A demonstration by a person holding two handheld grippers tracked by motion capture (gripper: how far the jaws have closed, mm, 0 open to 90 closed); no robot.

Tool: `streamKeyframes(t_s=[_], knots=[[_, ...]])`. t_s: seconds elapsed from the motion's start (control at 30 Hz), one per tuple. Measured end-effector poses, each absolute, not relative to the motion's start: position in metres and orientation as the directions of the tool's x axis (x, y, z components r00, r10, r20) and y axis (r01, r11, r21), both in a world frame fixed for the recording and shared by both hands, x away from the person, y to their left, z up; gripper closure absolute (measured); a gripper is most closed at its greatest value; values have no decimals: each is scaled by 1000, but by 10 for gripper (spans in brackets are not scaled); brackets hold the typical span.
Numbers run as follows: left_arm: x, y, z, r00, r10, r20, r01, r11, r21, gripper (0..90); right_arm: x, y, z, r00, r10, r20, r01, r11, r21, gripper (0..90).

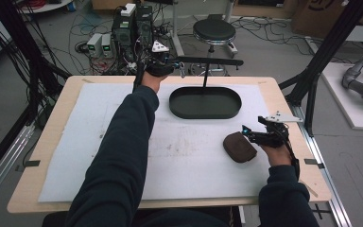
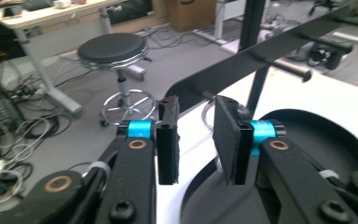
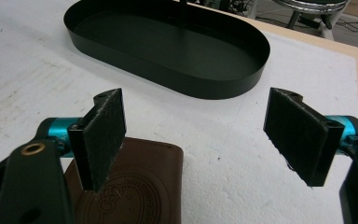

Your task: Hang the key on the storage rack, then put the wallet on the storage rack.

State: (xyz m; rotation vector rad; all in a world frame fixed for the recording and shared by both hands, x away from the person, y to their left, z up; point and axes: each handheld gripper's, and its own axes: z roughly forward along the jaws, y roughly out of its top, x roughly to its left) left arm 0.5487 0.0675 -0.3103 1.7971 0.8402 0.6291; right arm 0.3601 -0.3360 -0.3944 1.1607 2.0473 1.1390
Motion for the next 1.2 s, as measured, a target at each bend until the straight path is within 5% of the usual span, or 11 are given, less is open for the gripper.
streamKeyframes(t_s=[0.33, 0.53, 1.2], knots=[[501, 107, -325, 617, 785, -47, 251, -140, 958, 497, 361, -334, -395, -499, 866, -42, 425, 287, 858, 212], [442, 148, -345, 626, 771, -120, 215, -22, 976, 184, 364, -330, -396, -517, 855, -39, 425, 296, 856, 211], [369, 216, -388, 561, 825, -65, 247, -92, 965, 171, 364, -323, -396, -543, 839, -32, 437, 315, 843, 191]])
